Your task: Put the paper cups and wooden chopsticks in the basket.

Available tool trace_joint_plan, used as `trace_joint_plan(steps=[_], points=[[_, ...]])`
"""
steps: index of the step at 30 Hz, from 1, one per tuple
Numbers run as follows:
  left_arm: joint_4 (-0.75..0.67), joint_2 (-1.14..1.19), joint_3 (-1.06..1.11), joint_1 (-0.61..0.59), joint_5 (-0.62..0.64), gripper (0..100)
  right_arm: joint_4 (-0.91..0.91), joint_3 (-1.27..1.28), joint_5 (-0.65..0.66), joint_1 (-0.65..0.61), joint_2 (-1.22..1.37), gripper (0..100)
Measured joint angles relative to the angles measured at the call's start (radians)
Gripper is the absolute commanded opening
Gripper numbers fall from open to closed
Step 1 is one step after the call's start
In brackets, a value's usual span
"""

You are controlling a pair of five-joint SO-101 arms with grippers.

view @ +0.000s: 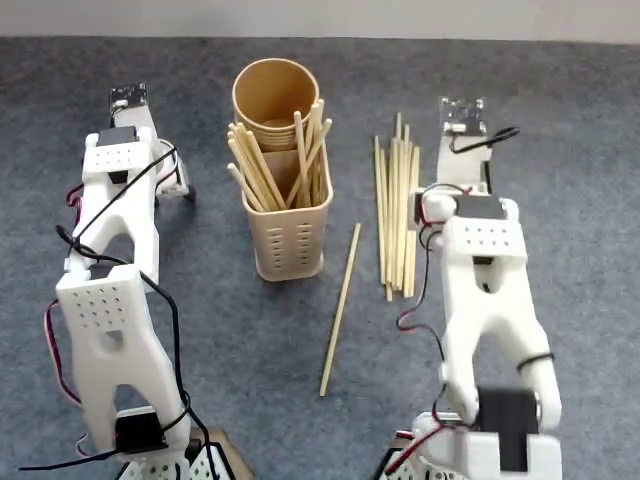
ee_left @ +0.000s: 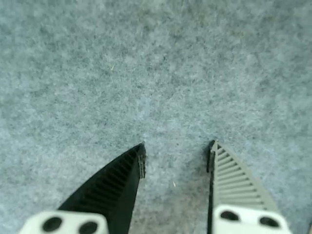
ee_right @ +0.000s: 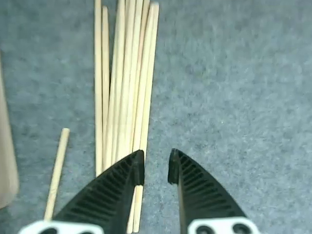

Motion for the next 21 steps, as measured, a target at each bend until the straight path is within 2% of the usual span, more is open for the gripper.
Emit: trace_joint_plan(steps=[5,10,12,16,21], points=[[0.0,0.0,0.0,0.0,0.0,22,-0.114,0.014,0.0,-0.003,0.158,10.4],[0.0,0.0,0.0,0.0,0.0,22,-0.193,0.038,0.0,-0.032,0.253,23.0],[0.0,0.0,0.0,0.0,0.0,22,-0.201,0.038,0.0,-0.032,0.256,25.1],[0.0,0.0,0.0,0.0,0.0,22,-0.203,0.048,0.034,-0.032,0.259,24.8],[0.0,0.0,0.0,0.0,0.0,22,-0.207,0.104,0.046,-0.026,0.258,17.9]])
